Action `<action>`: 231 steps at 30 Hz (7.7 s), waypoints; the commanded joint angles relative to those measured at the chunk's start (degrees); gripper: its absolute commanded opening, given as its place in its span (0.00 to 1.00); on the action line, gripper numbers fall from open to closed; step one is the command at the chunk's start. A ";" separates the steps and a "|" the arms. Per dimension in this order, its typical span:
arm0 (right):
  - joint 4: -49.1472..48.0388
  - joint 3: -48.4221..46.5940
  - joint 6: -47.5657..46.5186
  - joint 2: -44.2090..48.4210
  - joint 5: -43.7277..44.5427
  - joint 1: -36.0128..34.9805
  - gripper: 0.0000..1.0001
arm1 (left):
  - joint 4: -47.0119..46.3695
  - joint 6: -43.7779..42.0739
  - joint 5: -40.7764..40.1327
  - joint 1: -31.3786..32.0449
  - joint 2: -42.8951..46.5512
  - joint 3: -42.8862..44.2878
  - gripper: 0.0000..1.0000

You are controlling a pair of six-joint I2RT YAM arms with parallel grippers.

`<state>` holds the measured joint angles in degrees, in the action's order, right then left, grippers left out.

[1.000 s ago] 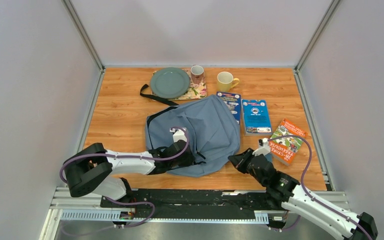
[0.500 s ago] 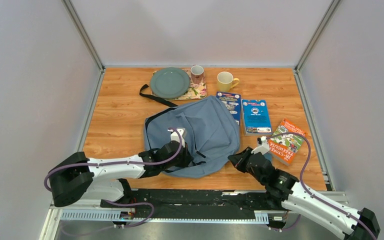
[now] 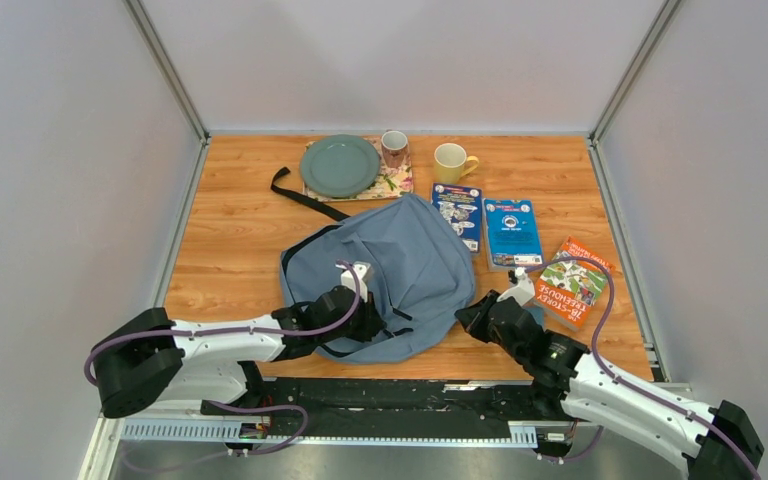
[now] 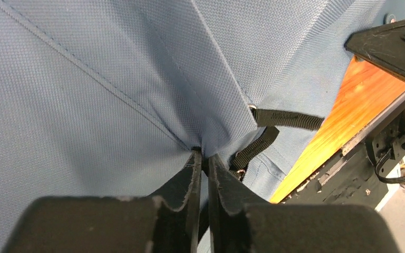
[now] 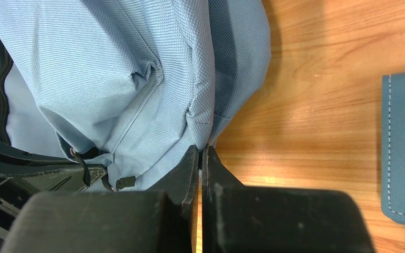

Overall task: Pack the student bag
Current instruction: Unzip the student bag at the center of the board.

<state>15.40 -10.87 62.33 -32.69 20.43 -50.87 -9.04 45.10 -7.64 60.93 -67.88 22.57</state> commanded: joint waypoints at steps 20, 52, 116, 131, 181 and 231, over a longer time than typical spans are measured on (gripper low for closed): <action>-1.86 -1.96 -1.68 0.26 2.16 0.77 0.00 | -10.29 10.70 2.63 -0.11 -3.75 -3.93 0.43; 2.70 -11.62 -4.58 -3.52 7.00 4.54 0.00 | 8.77 -0.37 -6.50 -0.11 19.62 -6.31 0.00; -5.99 -25.51 30.58 -46.50 -16.82 -9.77 0.21 | 15.63 -9.15 12.82 0.33 26.39 6.35 0.00; -0.10 -24.37 21.88 -38.24 -8.11 -9.51 0.00 | 24.16 -8.54 2.72 0.33 25.26 6.79 0.31; -9.77 -20.50 20.64 -45.27 -10.05 -14.69 0.00 | 10.27 -11.26 9.23 -3.88 -1.91 3.10 0.00; -9.96 -19.01 19.68 -45.01 -10.94 -14.78 0.00 | -7.43 4.30 11.17 -10.21 8.09 -7.01 0.00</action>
<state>2.44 -30.83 82.63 -78.67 8.84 -65.23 -16.56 50.46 5.30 50.89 -62.35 14.20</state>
